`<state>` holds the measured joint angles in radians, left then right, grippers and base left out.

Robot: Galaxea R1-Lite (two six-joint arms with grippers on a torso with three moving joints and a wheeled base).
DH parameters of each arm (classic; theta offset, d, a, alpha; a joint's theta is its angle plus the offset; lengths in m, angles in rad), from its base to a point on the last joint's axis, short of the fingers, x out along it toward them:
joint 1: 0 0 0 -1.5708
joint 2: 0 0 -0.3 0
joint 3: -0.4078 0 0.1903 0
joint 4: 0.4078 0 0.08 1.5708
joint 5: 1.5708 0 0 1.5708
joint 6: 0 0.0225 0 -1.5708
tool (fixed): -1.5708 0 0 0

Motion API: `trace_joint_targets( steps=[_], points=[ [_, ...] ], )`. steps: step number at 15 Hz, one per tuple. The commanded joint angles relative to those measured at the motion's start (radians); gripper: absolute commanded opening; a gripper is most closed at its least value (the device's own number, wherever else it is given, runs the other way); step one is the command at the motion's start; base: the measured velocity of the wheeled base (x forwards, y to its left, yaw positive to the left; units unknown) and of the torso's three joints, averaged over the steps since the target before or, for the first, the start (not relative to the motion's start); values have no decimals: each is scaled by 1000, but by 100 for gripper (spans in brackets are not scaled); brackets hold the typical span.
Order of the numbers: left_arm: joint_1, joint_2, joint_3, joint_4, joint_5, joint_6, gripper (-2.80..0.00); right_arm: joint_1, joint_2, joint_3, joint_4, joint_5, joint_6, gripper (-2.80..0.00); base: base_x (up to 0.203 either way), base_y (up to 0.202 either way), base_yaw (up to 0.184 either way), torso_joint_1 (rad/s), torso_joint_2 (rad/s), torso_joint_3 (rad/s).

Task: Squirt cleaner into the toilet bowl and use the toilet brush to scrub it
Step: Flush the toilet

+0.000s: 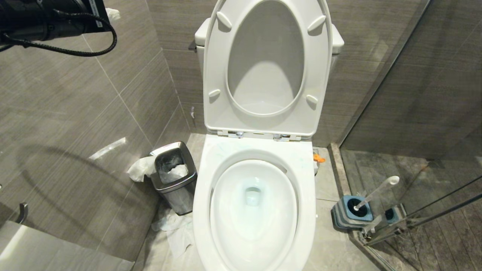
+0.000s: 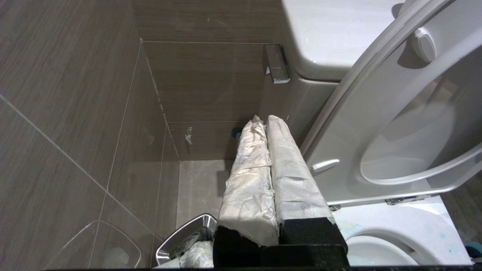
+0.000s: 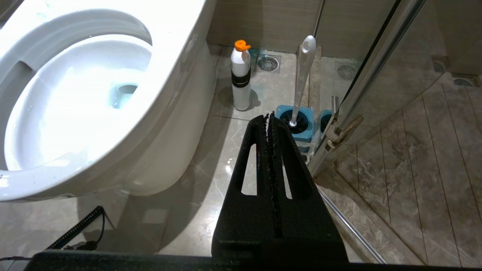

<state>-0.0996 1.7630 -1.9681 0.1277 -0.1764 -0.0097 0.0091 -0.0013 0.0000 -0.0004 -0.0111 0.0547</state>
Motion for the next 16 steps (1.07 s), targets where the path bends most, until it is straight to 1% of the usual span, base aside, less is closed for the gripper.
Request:
trace_joint_targets(
  steps=[1, 6, 16],
  points=[
    [-5, -10, 0, -2, -2, -2, -280, 0, 1, 0, -1, -1, 1, -280, 0, 0, 0, 0, 0, 0],
    [-17, -13, 2, -69, 0, -2, -280, 0, 1, 0, -1, -1, 0, -280, 0, 0, 0, 0, 0, 0],
    [-26, -19, 14, -57, 0, -12, -280, 1, 1, 0, -1, -1, 1, -280, 0, 0, 0, 0, 0, 0]
  ],
)
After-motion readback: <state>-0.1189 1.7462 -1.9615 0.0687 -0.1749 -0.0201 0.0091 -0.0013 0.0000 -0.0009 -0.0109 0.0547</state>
